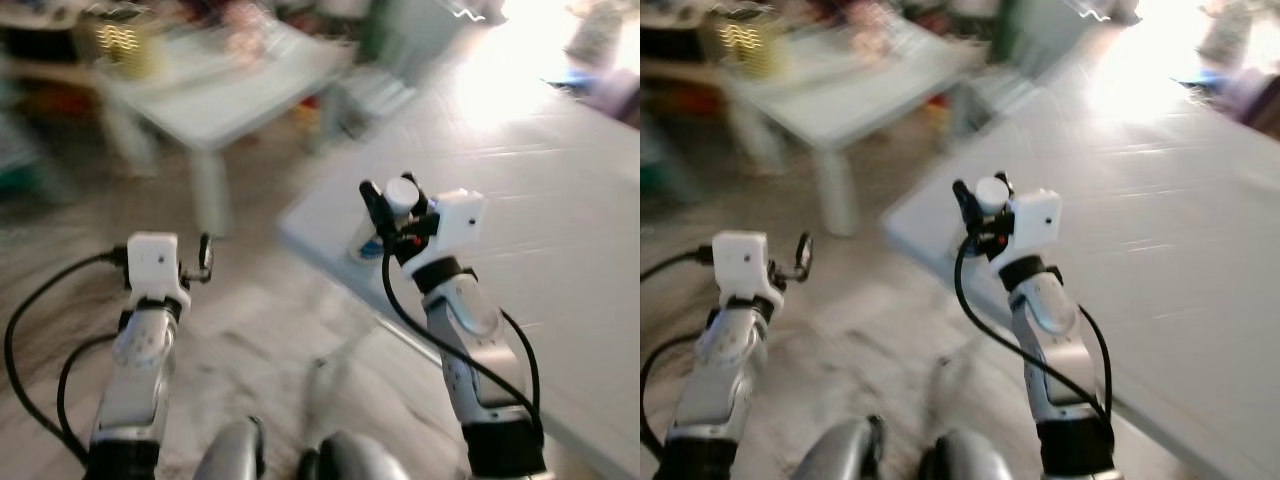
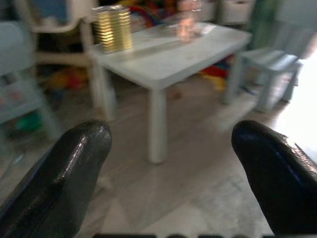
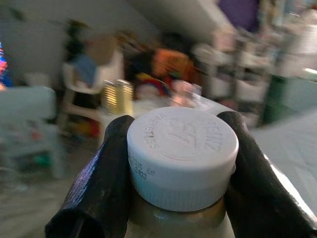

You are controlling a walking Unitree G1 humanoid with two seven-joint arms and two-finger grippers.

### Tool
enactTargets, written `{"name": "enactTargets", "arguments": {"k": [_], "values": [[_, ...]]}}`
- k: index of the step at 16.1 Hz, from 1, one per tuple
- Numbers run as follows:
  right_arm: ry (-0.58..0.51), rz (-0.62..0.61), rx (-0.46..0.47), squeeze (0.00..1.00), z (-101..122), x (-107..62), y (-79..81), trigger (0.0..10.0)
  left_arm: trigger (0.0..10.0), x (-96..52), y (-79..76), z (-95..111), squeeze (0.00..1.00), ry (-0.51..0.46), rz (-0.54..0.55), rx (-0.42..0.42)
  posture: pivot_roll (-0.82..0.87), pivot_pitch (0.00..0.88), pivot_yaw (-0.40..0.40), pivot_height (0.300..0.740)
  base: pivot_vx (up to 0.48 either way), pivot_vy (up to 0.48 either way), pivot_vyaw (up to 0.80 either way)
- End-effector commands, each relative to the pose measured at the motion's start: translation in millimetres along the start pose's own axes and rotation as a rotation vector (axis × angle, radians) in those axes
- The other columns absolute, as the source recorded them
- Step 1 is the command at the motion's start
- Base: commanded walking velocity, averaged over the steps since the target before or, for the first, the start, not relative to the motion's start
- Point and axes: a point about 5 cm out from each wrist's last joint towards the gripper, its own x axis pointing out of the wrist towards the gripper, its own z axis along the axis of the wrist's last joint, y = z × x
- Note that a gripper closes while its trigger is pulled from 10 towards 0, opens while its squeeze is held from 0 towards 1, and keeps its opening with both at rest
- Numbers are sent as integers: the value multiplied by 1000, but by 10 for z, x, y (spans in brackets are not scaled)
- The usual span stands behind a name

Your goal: Restocking fridge

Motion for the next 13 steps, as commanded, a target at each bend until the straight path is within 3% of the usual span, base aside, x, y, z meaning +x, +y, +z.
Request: {"name": "enactTargets", "arguments": {"k": [1,8,13], "values": [[49,2,14,0,-77,-30,-9,10000,10000,-15,-46,-35,0,12,-16,11,125,116,-125,740,0,0,788],[82,40,14,0,-175,-111,90,10000,10000,-86,42,-147,0,35,25,34,120,122,-120,740,0,0,788],[80,-78,-44,0,-227,-162,-122,10000,10000,-95,79,-188,0,32,50,45,117,102,-108,740,0,0,788]]}}
